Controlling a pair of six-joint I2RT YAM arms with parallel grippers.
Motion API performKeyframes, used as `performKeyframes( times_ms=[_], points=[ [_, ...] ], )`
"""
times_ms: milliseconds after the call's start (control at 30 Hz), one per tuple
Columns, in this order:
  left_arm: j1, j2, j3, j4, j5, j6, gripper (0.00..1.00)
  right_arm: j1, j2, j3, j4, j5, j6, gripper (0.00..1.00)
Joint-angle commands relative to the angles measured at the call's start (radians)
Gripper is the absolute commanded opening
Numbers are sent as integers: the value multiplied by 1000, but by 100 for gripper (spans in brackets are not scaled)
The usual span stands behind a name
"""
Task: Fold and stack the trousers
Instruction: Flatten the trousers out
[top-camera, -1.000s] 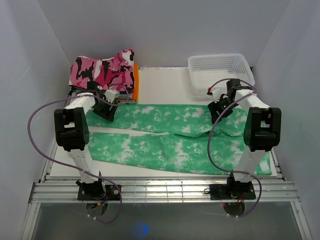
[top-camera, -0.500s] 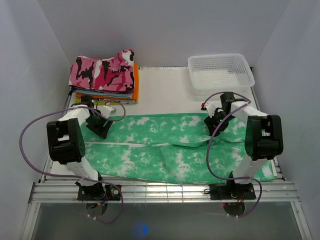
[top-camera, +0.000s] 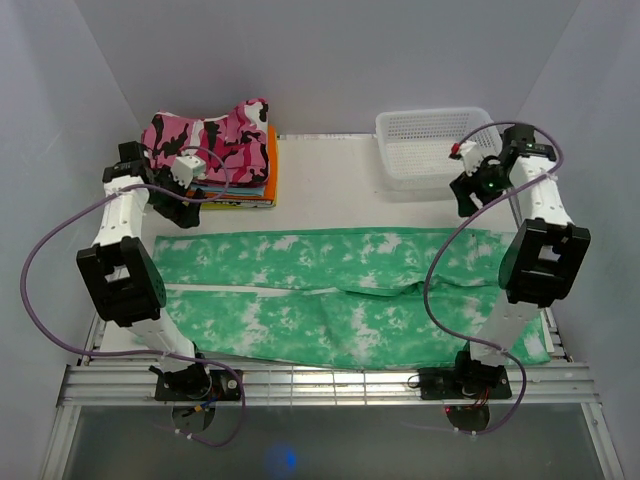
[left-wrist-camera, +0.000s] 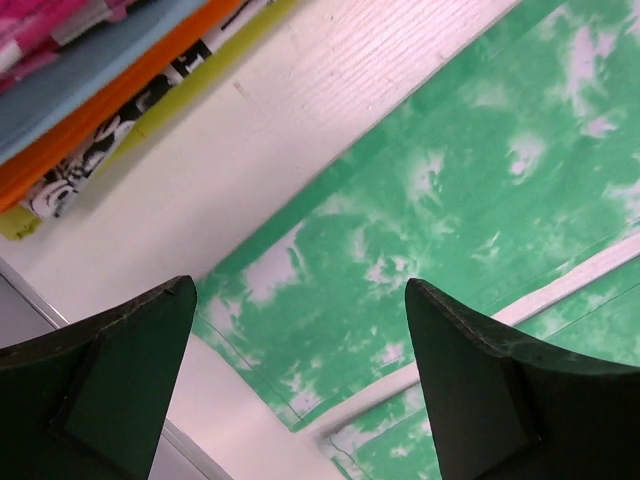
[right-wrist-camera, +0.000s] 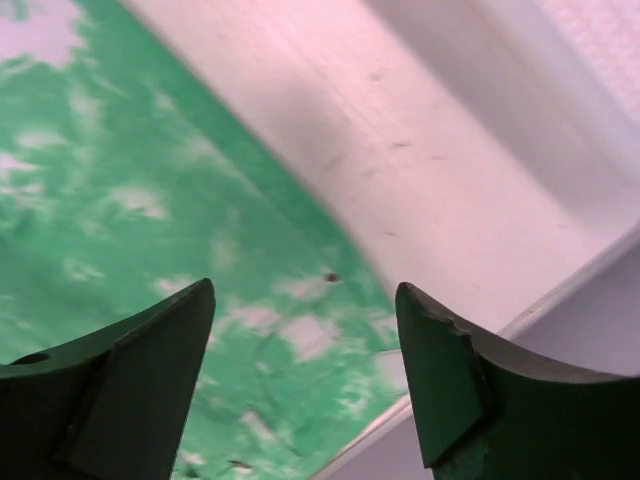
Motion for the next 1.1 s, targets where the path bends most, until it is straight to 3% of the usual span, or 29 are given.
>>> performKeyframes(
  times_ms=[0, 233, 433, 567, 633, 767, 900, 1067],
  points=[
    [46, 10, 37, -48, 133, 70, 95, -100, 141, 154, -170, 16, -193, 85],
    [115, 57, 106, -131, 253, 133, 89, -205, 330, 340, -216, 46, -399, 93],
    [150, 97, 119, -205, 229, 259, 86, -211, 425, 296, -132, 108, -447, 90],
    [168, 154, 179, -252, 192, 383, 86, -210, 438, 226, -149, 140, -511, 55],
    [168, 180, 201, -261, 183, 444, 86, -208, 412, 187, -140, 158, -554, 46],
    [168, 284, 271, -235, 172, 477, 83, -197, 347, 101, -87, 181, -594, 12],
    [168, 378, 354, -237, 137, 536, 80, -191, 312, 74, -64, 192, -603, 8],
    [168, 436, 350, -231, 65, 641, 77, -185, 298, 78, -55, 194, -600, 8]
  ],
)
